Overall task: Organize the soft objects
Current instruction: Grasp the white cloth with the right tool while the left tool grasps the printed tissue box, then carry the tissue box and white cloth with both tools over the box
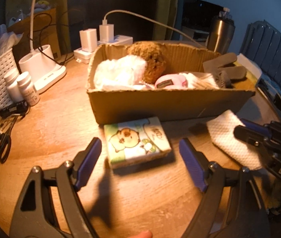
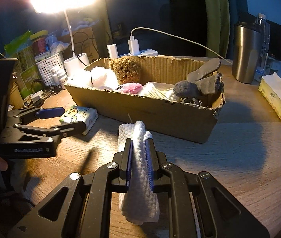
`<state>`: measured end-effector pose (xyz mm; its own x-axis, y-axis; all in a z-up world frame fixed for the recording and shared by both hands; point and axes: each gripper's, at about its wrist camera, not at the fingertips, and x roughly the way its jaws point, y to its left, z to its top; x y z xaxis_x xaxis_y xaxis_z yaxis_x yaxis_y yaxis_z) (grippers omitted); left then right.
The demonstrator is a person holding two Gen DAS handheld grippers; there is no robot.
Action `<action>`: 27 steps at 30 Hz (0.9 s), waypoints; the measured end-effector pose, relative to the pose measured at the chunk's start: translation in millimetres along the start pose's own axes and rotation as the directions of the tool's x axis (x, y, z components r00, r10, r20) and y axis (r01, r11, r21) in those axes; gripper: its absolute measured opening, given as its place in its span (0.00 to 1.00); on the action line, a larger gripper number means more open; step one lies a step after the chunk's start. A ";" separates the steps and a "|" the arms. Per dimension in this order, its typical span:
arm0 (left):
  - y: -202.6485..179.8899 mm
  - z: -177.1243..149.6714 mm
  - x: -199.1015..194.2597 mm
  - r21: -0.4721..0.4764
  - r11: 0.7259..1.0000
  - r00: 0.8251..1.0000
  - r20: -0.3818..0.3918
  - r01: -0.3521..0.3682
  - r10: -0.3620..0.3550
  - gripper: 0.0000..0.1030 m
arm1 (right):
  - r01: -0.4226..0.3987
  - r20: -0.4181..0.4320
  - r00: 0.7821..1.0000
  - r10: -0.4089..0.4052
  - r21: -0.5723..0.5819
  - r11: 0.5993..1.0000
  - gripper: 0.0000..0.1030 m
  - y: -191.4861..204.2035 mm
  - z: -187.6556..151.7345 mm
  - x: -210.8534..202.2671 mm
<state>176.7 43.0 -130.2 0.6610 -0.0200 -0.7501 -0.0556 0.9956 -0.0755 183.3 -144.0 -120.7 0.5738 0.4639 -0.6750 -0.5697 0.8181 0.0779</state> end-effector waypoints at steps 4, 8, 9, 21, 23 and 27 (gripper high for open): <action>1.4 1.5 9.0 -0.008 1.000 1.000 -0.026 -0.011 0.011 0.79 | -0.009 0.003 1.000 0.009 0.002 1.000 0.14 -0.8 -1.1 -1.4; 2.7 1.9 11.8 -0.015 1.000 0.999 -0.033 0.002 -0.003 0.79 | -0.009 0.008 1.000 0.009 0.005 1.000 0.14 -0.4 -2.1 -3.4; 2.8 1.9 11.7 -0.015 1.000 0.999 -0.032 0.008 -0.009 0.78 | -0.009 0.009 1.000 0.009 0.006 1.000 0.14 -0.2 -2.2 -4.1; -6.5 -9.0 -9.2 0.037 0.997 0.998 0.017 0.064 -0.065 0.68 | 0.010 0.026 1.000 -0.009 -0.020 1.000 0.14 11.3 2.3 -18.0; -6.3 -13.3 -14.7 0.029 0.997 0.997 0.023 0.075 -0.075 0.68 | 0.012 0.029 1.000 -0.011 -0.022 1.000 0.14 12.5 2.9 -19.7; -5.1 -18.2 -26.2 0.017 0.997 0.996 0.047 0.079 -0.080 0.68 | 0.017 0.037 0.999 -0.016 -0.031 0.999 0.14 16.1 4.2 -24.0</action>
<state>146.1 36.8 -122.1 0.6977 -0.0953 -0.7100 0.0100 0.9923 -0.1234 162.8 -140.5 -100.1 0.6046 0.4629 -0.6482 -0.5777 0.8151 0.0433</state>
